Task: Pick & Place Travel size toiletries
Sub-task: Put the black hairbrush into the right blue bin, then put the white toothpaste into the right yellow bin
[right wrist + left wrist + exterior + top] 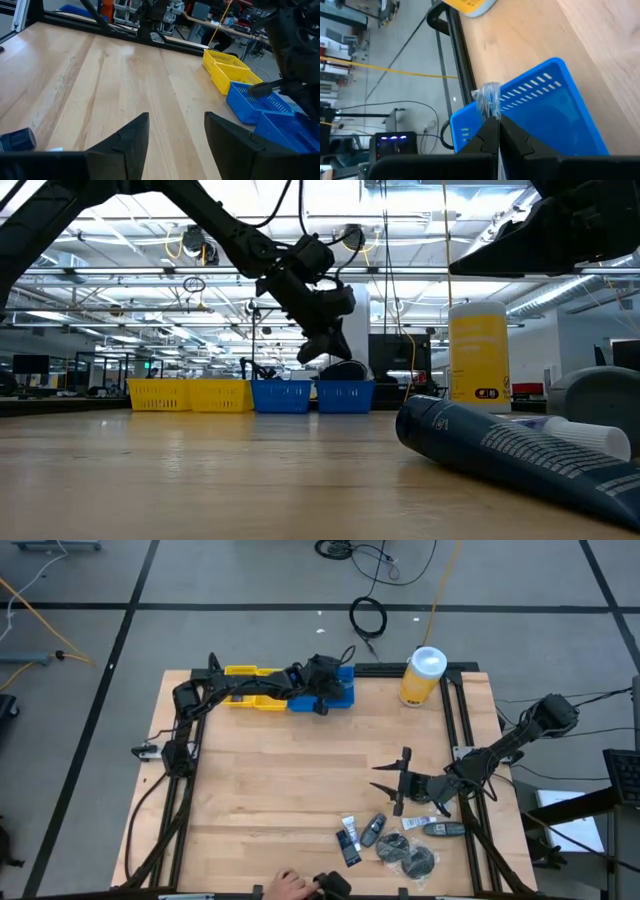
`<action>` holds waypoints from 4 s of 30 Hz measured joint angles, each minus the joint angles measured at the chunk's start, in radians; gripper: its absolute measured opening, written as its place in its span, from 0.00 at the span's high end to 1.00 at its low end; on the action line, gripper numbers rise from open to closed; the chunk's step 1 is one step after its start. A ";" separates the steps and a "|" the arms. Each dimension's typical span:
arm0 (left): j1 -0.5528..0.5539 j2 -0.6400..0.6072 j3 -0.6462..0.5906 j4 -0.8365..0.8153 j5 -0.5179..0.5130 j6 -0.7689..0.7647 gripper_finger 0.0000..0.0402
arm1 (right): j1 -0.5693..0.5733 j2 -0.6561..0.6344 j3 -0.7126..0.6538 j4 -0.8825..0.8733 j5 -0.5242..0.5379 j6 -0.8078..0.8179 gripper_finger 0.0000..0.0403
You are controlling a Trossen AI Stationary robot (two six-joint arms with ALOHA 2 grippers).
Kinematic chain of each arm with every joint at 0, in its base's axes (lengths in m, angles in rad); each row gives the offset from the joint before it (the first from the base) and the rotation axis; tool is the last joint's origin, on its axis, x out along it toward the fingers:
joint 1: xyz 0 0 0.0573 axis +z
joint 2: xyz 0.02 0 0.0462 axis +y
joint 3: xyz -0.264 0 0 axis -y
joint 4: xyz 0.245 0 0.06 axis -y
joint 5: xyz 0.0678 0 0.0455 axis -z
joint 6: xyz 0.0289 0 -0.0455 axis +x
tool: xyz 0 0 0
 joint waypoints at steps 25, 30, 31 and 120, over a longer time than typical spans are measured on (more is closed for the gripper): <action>0.029 0.000 0.000 -0.152 -0.143 0.007 0.55 | 0.000 0.000 0.000 0.001 -0.003 0.009 0.56; 0.023 0.000 0.000 -0.118 -0.088 0.014 0.67 | 0.000 0.000 0.000 0.001 -0.003 0.009 0.56; 0.023 0.000 0.000 -0.120 -0.061 0.011 0.71 | 0.000 0.000 0.000 0.002 -0.003 0.009 0.56; -0.140 -0.362 -0.168 -0.073 0.010 -0.664 0.99 | -0.024 0.000 0.001 -0.180 -0.004 0.147 0.56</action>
